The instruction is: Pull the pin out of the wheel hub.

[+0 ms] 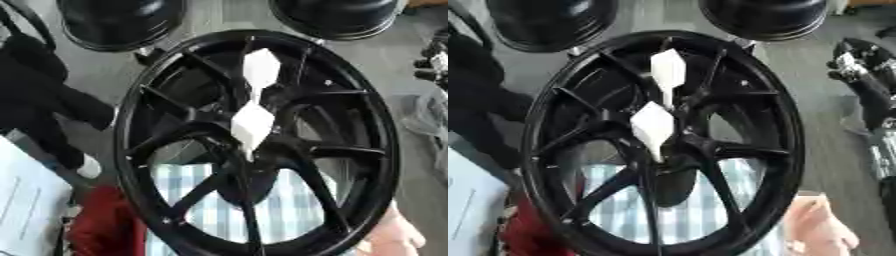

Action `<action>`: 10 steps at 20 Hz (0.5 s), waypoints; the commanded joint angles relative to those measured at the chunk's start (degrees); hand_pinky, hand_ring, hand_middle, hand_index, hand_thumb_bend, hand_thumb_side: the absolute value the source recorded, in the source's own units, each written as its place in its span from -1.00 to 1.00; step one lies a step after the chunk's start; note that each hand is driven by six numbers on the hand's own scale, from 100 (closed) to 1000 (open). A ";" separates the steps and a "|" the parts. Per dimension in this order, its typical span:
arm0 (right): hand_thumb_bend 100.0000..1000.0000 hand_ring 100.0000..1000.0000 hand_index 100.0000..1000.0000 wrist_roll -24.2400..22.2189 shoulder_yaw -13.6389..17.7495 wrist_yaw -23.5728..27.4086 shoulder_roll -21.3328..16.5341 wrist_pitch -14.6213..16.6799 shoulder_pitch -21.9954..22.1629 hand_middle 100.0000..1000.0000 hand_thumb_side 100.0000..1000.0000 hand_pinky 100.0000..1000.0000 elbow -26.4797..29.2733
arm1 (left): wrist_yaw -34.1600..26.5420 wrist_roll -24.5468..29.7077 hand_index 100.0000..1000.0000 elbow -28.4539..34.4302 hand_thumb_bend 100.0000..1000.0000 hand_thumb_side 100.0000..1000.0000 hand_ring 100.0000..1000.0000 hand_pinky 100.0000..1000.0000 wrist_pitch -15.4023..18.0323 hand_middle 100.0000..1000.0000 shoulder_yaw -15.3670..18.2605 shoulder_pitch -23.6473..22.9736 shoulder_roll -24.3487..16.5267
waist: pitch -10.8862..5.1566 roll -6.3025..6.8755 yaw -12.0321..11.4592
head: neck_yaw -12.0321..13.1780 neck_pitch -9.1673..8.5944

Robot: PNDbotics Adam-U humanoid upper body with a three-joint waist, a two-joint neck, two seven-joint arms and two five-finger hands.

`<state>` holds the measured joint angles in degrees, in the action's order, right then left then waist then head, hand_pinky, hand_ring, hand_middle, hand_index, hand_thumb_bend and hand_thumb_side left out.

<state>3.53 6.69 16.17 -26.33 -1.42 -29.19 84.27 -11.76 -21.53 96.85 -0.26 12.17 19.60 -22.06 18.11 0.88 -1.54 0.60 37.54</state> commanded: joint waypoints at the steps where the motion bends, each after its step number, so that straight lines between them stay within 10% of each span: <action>1: -0.81 0.33 0.51 0.03 0.60 0.15 -1.52 0.12 -0.59 0.24 -0.42 0.40 0.78 | 0.14 -0.22 0.45 1.17 -0.58 0.08 0.51 0.39 0.11 0.36 0.66 0.27 -0.75 | -0.96 0.04 0.06 | 0.14 -0.82; 10: -0.83 0.34 0.52 -0.39 0.18 -0.03 -2.31 0.19 -1.55 0.25 -0.45 0.40 0.96 | 0.18 -0.19 0.45 1.16 -0.58 0.08 0.51 0.39 0.09 0.36 0.60 0.15 -0.78 | -1.30 -0.08 0.07 | -0.10 -0.62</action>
<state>3.33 6.62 16.17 -26.58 -1.33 -29.76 84.28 -11.63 -21.55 96.85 -0.25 12.18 19.54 -22.03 18.10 0.86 -1.49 0.53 37.39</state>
